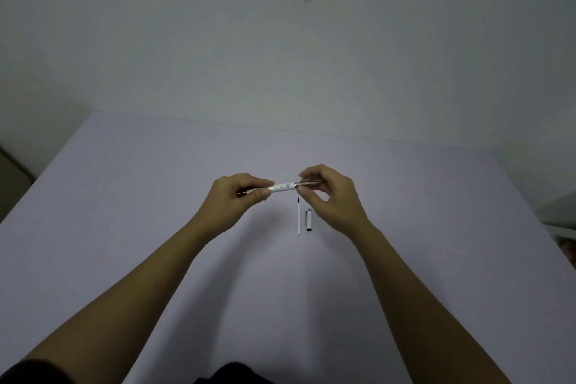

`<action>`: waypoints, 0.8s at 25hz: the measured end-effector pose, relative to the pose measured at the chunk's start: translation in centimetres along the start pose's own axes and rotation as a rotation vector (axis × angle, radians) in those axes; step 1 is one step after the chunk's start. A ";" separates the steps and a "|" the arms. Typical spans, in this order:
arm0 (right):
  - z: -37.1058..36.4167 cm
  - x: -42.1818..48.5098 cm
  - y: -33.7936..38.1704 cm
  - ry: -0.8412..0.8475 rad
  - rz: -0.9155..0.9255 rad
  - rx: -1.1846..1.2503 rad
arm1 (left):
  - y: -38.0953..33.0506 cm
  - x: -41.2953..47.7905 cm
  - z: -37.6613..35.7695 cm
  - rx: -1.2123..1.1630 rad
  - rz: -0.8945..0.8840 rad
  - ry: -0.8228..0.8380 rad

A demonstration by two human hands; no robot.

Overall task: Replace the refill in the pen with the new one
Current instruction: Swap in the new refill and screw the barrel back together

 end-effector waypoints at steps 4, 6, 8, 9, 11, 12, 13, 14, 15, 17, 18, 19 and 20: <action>0.2 0.1 -0.2 0.006 -0.020 -0.041 | 0.1 0.0 0.1 -0.002 0.002 0.011; 0.2 0.0 -0.2 0.008 -0.004 -0.034 | 0.2 0.0 0.1 -0.007 0.003 0.006; 0.2 0.0 -0.4 0.007 0.004 -0.045 | 0.1 0.1 0.1 -0.011 0.005 -0.001; 0.2 0.0 -0.3 0.001 0.004 -0.060 | 0.1 0.1 0.1 -0.009 0.003 0.000; 0.3 0.1 -0.3 -0.010 -0.008 -0.057 | 0.1 0.1 0.1 -0.002 -0.005 0.005; 0.3 0.1 -0.3 -0.007 -0.014 -0.033 | 0.1 0.1 0.1 0.004 -0.008 0.004; 0.3 0.1 -0.2 -0.004 -0.007 -0.026 | 0.1 0.1 0.1 0.011 -0.009 0.001; 0.2 0.1 -0.2 0.001 0.010 -0.032 | 0.1 0.1 0.1 0.018 -0.008 -0.001; 0.2 0.1 -0.2 0.007 0.027 -0.056 | 0.2 0.1 0.2 0.023 -0.007 -0.002; 0.2 0.2 -0.1 0.016 0.033 -0.095 | 0.2 0.0 0.2 0.028 -0.009 -0.001; 0.3 0.2 -0.1 0.015 0.029 -0.095 | 0.2 0.0 0.2 0.027 -0.013 -0.001; 0.3 0.2 -0.2 0.017 0.026 -0.092 | 0.2 0.1 0.2 0.026 -0.015 -0.004; 0.3 0.1 -0.2 0.022 0.028 -0.095 | 0.1 0.1 0.2 0.025 -0.017 -0.007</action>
Point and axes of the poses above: each hand's wrist, its own x-axis towards the middle knuckle, its own z-axis out of the back of the hand, y = z × x, the point moved 1 cm from there along x, towards the middle knuckle, and after that the axes turned 9 degrees about y, right-handed, at the moved point
